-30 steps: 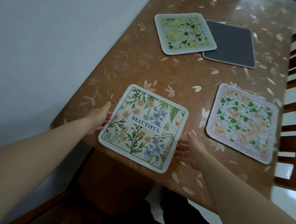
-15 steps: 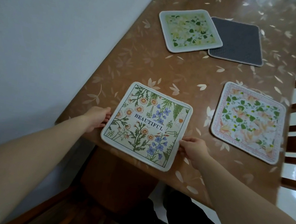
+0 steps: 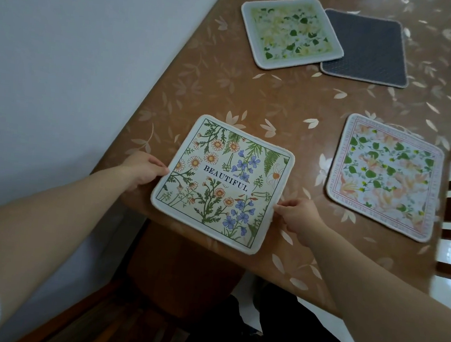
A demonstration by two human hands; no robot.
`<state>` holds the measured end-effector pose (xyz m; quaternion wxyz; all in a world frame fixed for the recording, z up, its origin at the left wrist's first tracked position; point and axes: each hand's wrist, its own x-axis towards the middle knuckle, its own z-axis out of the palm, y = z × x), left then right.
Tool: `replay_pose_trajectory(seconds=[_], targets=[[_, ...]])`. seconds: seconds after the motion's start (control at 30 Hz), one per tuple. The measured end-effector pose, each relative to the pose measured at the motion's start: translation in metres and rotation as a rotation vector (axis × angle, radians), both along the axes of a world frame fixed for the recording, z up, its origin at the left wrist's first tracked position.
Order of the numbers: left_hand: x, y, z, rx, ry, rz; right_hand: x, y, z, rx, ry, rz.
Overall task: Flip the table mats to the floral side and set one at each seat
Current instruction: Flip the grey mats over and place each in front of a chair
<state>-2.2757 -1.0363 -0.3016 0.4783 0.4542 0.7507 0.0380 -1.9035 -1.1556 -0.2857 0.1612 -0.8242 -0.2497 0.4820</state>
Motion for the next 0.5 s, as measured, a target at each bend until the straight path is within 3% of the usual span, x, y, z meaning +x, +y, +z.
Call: replay_pose_trajectory(seconds=[0.5], targets=[[-0.0082, -0.0054, -0.0013, -0.004, 0.004, 0.008, -0.0019, 0.0032, -0.0015, -0.016, 0.041, -0.011]])
